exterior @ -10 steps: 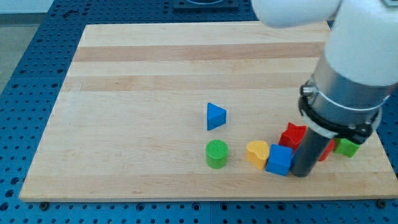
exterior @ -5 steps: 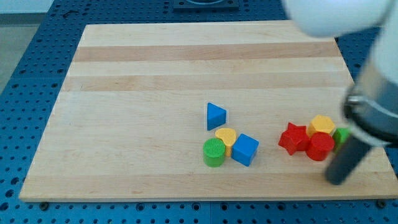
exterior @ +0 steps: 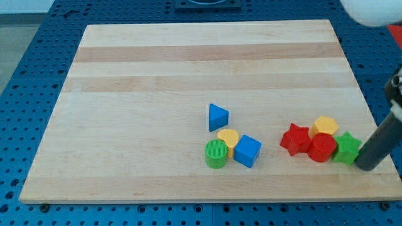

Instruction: Push green star and red circle along with red star towards yellow heart

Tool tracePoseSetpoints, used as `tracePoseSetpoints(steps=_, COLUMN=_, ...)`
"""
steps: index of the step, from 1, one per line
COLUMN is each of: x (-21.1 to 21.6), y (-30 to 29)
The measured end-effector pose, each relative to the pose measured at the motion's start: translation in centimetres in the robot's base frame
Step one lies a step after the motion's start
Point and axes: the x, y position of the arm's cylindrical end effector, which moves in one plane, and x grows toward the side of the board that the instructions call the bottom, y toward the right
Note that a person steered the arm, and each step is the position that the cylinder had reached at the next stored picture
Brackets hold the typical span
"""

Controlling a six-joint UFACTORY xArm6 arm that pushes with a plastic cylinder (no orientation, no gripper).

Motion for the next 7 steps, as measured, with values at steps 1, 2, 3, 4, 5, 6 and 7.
tracePoseSetpoints(steps=1, x=-0.1, y=-2.3)
tracePoseSetpoints(steps=2, x=0.0, y=-2.0)
tracePoseSetpoints(steps=3, x=-0.3, y=2.8)
tracePoseSetpoints(steps=4, x=-2.7, y=4.9)
tracePoseSetpoints(steps=5, x=-3.3, y=3.6)
tracePoseSetpoints(steps=6, x=-3.3, y=1.2)
tracePoseSetpoints(steps=7, x=-3.3, y=-2.5)
